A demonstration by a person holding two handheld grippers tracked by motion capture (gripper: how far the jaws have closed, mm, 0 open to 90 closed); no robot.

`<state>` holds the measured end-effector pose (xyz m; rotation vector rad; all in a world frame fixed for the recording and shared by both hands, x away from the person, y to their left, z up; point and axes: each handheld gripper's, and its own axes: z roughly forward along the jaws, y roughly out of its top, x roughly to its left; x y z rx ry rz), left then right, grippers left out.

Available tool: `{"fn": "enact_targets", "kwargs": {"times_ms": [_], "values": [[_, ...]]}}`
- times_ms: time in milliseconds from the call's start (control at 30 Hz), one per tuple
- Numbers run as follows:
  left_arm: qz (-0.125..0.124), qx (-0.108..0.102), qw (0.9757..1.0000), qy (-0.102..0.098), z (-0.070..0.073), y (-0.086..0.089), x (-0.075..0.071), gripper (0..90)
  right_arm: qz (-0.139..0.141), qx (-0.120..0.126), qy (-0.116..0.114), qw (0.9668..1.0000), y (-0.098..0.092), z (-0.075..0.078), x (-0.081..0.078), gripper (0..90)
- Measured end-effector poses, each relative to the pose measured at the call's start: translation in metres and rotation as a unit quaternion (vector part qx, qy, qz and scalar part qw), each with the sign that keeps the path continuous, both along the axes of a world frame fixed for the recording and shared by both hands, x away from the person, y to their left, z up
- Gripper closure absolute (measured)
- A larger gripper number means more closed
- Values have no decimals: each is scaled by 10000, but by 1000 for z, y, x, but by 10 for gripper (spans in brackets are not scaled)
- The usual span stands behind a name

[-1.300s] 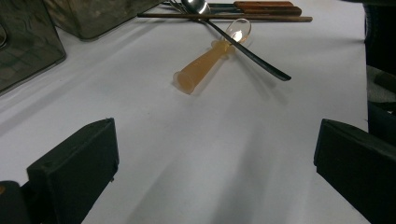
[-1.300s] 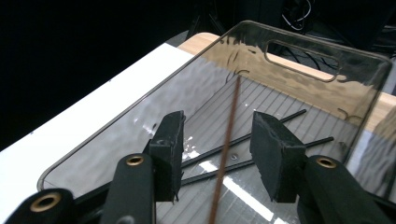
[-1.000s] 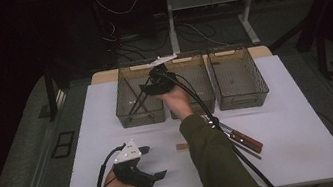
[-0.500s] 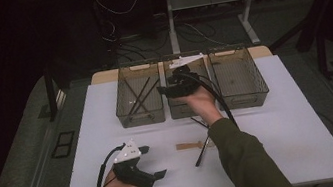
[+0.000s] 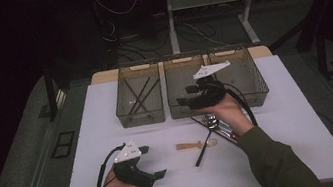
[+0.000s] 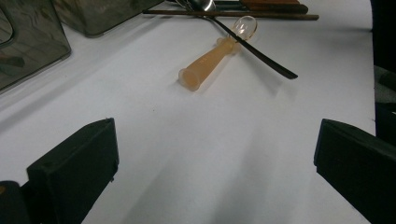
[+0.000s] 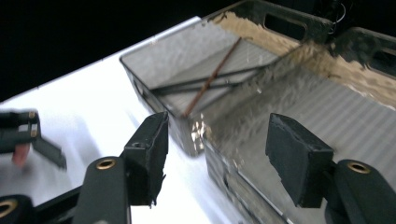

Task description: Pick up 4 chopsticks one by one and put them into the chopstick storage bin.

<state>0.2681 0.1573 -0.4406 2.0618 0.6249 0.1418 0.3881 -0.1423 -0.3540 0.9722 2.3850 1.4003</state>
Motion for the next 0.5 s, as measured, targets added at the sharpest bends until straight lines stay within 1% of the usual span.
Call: {"fn": "enact_targets", "kwargs": {"times_ms": [100, 200, 267, 500], "values": [[2, -29, 10000, 2, 0, 0, 0, 0, 6, -44, -4, 10000, -13, -3, -8, 389], [8, -28, 10000, -5, 0, 0, 0, 0, -6, -26, 34, 10000, -26, -6, -16, 387], [17, -38, 10000, -2, 0, 0, 0, 0, -15, -12, 21, 10000, -34, -9, -21, 387], [31, -65, 10000, -14, 1, 1, -1, 0, 12, -225, 69, 9997, -56, -23, -44, 393]]}}
